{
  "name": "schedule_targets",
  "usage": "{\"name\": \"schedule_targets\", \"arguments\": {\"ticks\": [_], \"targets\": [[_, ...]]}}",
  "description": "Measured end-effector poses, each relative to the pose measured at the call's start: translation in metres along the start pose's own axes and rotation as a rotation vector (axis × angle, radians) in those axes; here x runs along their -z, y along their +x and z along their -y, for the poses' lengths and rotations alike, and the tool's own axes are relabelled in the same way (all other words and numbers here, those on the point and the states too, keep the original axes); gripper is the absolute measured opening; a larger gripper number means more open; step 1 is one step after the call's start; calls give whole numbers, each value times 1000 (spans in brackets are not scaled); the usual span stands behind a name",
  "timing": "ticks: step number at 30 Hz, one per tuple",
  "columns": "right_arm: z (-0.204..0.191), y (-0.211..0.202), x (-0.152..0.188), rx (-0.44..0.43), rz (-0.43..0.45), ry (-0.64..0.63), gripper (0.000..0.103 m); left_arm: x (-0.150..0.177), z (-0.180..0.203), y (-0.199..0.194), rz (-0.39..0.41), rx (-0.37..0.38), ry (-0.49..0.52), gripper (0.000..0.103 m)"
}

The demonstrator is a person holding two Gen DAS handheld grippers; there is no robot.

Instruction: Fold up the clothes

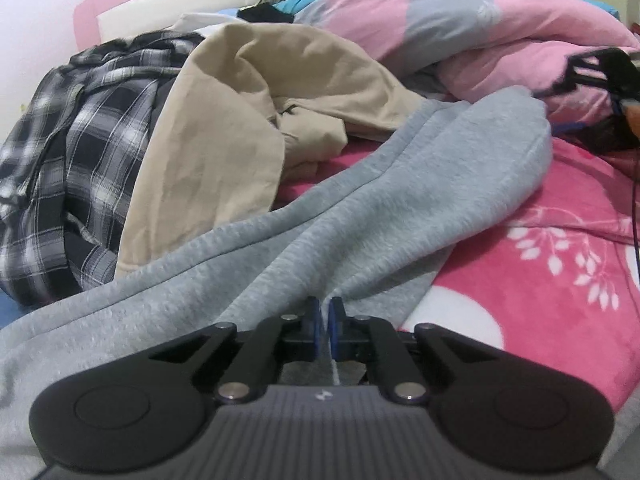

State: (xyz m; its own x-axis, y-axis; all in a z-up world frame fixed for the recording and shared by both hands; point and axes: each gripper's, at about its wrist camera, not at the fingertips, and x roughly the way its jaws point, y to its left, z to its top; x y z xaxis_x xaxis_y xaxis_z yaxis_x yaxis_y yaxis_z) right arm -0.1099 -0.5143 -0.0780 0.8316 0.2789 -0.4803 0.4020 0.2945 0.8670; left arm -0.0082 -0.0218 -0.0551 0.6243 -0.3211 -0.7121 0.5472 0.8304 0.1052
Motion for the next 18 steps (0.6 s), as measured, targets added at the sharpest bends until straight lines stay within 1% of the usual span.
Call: {"name": "schedule_targets", "arguments": {"ticks": [1,3,4,5,7,9,10,12,16,18], "targets": [[-7,8,-5,2,-10,-19,41,-1,-1,1,-3,1,-10,6],[-43,33,-18,-32,-24,-113,42,-2,-4,4,-8,3,-29,6],[-61,43,-24,-73,-42,-144,42,-2,-3,6,-12,0,-32,6],[-75,44,-25,-102,-42,-194,41,-2,-3,7,-16,-3,-35,6],[-103,45,-27,-159,-42,-293,43,-2,-4,9,-18,1,-41,6],[-96,28,-22,-161,-7,-318,52,-1,-5,9,-13,2,-44,6],[-93,19,-20,-162,10,-330,53,-1,-6,10,-13,7,-52,6],[-66,14,-17,-104,-8,-254,53,0,-7,12,-20,13,-63,6],[-16,21,-8,-40,-58,-77,53,0,-7,15,-26,17,-63,6],[-9,30,-8,-13,-64,-64,53,0,-7,16,-26,20,-65,6]]}}
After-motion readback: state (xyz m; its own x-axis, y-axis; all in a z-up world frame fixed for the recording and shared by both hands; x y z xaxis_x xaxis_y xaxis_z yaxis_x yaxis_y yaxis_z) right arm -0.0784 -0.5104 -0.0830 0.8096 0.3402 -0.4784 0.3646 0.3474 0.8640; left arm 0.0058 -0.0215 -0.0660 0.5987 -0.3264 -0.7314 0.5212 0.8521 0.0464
